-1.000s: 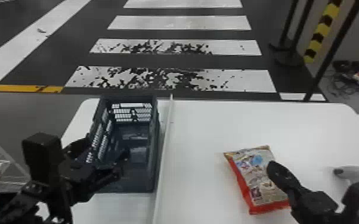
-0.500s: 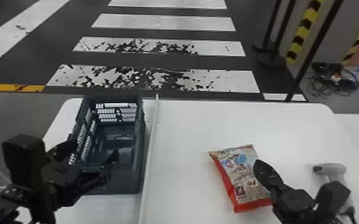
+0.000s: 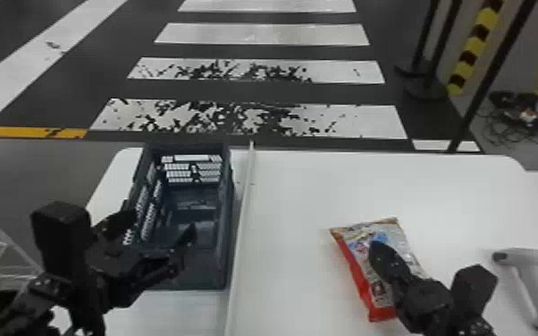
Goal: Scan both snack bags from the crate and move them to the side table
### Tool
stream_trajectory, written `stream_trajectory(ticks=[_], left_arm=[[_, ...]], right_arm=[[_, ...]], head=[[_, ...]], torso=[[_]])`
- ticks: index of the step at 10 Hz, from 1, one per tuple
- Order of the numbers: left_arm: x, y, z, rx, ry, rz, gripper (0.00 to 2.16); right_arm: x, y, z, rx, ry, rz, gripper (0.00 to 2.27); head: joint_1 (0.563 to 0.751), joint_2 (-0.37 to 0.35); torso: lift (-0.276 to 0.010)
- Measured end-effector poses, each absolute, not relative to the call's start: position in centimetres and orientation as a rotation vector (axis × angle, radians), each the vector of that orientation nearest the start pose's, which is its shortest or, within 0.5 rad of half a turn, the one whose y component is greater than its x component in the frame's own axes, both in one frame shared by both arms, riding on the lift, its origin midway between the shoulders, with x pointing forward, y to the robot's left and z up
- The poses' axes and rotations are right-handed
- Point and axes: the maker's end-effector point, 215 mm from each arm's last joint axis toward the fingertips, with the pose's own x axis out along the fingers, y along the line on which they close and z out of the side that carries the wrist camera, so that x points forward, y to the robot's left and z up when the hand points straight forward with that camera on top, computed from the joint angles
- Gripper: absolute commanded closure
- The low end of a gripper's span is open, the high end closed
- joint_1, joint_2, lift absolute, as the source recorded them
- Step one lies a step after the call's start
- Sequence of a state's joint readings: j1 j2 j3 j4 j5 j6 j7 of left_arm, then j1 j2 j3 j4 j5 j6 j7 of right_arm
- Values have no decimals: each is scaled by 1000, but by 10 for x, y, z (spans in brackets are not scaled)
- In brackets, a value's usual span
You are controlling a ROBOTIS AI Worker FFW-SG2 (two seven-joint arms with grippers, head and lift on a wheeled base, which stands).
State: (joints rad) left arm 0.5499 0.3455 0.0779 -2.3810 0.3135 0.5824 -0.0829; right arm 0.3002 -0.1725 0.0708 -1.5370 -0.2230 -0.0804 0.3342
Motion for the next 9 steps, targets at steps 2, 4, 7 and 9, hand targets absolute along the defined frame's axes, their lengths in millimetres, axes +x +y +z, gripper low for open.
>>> stream_trajectory(ticks=[2, 4, 7, 9], left_arm=[[417, 229, -343, 53, 342, -265, 19], [419, 230, -343, 51, 339, -263, 19], [422, 229, -345, 46, 338, -264, 19], [422, 229, -345, 45, 338, -264, 19]], right_arm=[[465, -179, -497, 93, 264, 379, 2236], [469, -189, -500, 86, 269, 350, 2236], [475, -213, -509, 80, 285, 305, 2236], [477, -223, -512, 77, 286, 280, 2236]], head=[[695, 64], [695, 56], [695, 21], [695, 11]], torso=[[-95], [-95], [-95], [-95]])
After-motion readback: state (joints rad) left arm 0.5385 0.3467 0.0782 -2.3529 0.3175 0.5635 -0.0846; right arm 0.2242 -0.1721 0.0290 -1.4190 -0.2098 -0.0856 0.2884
